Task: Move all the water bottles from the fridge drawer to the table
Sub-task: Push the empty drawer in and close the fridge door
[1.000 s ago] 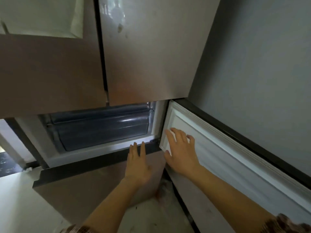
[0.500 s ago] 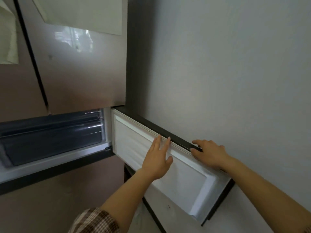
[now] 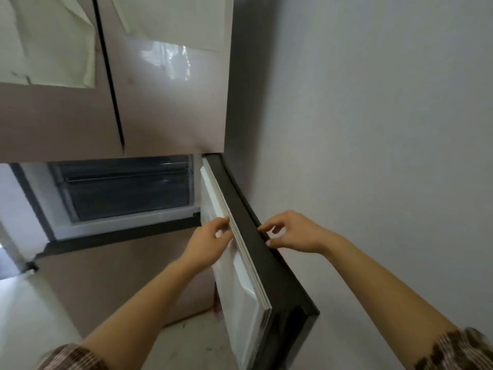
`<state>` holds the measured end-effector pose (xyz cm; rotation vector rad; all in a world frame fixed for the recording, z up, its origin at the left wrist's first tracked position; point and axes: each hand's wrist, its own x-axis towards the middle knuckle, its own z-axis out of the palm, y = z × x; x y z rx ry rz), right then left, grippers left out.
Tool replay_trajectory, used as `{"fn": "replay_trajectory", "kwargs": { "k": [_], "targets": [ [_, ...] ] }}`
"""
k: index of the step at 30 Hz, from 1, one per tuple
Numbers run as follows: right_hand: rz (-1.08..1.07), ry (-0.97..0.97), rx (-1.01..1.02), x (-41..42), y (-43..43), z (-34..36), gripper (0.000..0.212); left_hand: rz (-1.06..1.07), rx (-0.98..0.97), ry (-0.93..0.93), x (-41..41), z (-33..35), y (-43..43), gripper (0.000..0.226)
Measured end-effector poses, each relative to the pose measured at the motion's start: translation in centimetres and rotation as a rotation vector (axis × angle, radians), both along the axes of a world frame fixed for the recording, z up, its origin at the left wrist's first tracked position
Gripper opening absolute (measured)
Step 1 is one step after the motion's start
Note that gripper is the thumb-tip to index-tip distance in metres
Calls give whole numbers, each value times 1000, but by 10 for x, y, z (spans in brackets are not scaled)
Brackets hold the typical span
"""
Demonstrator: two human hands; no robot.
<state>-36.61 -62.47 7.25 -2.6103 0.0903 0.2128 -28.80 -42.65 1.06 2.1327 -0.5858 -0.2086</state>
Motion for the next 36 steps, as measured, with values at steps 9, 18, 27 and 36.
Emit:
{"fn": "replay_trajectory", "kwargs": {
  "k": [9,18,27,36],
  "targets": [
    [311,-113,10,85,116,-31,91,-69,-76,299,16,19,139,36],
    [358,-272,-191,188,216,-38,69,255,286,37,102,34,253,21],
    [148,-284,-341,284,315,-44,69,325,809,-422,185,10,304,77],
    [162,-282,-578,342,336,-53,83,218,856,-746,287,-23,353,95]
  ]
}}
